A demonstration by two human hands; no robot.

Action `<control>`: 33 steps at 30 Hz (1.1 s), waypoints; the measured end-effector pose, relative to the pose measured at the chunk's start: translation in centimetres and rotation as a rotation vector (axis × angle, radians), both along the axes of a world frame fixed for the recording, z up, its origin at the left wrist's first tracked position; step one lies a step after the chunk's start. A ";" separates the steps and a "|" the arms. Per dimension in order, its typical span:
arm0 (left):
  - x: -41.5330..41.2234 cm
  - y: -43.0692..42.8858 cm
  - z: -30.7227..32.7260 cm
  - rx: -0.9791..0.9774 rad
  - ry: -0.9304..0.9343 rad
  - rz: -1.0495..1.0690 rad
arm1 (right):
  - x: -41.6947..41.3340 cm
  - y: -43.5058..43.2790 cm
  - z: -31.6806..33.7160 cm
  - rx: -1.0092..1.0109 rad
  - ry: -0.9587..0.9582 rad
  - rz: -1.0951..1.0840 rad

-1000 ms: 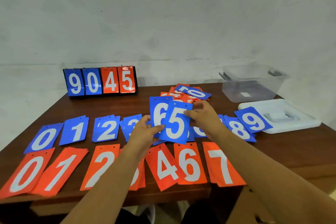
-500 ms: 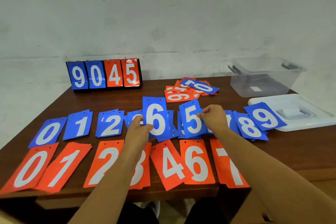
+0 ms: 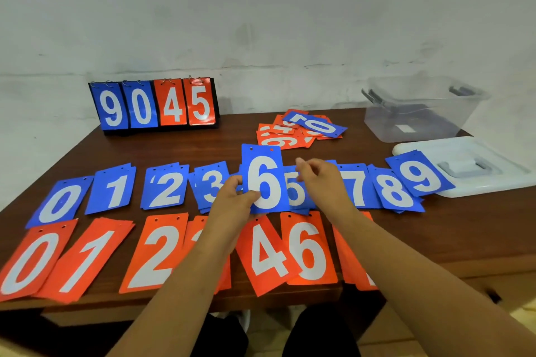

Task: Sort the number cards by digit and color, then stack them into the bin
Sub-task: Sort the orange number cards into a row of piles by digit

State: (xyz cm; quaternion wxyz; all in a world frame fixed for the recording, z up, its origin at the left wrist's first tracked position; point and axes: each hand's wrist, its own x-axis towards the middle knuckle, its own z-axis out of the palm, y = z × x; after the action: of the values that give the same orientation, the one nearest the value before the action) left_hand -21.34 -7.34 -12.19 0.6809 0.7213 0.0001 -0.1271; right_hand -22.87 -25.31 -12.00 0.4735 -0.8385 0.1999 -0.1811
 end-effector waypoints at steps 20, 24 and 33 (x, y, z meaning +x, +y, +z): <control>4.6 -8.3 -1.7 1.114 -0.658 -0.585 | -2.3 -11.0 -0.4 -0.082 0.146 -0.268; 4.8 -8.0 -2.4 1.142 -0.696 -0.534 | -0.6 -10.3 -1.5 -0.217 0.234 -0.238; 4.9 -7.7 -3.1 1.068 -0.714 -0.477 | -0.5 -9.5 -2.7 -0.515 0.424 -0.211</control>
State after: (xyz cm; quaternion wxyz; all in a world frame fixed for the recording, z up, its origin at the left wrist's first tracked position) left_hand -16.43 -15.08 -15.27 0.1434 0.9362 -0.3206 -0.0102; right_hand -23.36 -34.81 -14.70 0.1730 -0.9242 0.3270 -0.0952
